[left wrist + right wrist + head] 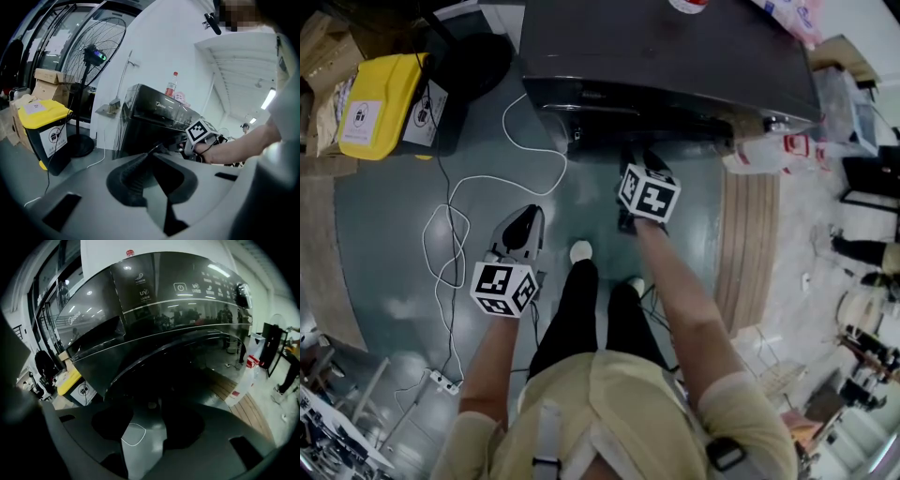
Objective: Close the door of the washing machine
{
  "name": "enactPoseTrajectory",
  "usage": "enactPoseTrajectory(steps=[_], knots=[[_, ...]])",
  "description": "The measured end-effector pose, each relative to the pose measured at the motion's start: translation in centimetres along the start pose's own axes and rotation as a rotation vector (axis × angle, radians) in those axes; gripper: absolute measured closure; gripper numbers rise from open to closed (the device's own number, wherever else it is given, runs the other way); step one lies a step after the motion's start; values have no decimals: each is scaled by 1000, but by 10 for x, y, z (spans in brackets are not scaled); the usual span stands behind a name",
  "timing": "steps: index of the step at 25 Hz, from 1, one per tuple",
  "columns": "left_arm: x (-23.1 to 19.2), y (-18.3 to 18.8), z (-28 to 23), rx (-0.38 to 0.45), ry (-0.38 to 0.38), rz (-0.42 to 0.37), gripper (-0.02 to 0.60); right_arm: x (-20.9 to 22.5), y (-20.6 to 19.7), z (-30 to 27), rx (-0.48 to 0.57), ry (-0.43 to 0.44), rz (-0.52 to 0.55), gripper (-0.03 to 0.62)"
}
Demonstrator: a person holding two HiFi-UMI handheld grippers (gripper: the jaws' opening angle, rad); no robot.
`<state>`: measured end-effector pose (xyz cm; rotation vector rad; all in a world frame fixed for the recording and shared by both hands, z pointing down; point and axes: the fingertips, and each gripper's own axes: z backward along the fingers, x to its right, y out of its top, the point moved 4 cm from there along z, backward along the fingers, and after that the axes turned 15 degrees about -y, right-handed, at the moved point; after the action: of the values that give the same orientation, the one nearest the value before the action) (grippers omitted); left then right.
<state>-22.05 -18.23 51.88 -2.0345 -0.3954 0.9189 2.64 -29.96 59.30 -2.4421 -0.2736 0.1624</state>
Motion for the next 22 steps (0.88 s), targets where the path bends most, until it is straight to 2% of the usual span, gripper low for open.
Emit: enactPoseTrajectory(steps=[22], knots=[[-10, 11, -4, 21, -45, -6, 568, -4, 6, -2, -27, -12, 30, 416]])
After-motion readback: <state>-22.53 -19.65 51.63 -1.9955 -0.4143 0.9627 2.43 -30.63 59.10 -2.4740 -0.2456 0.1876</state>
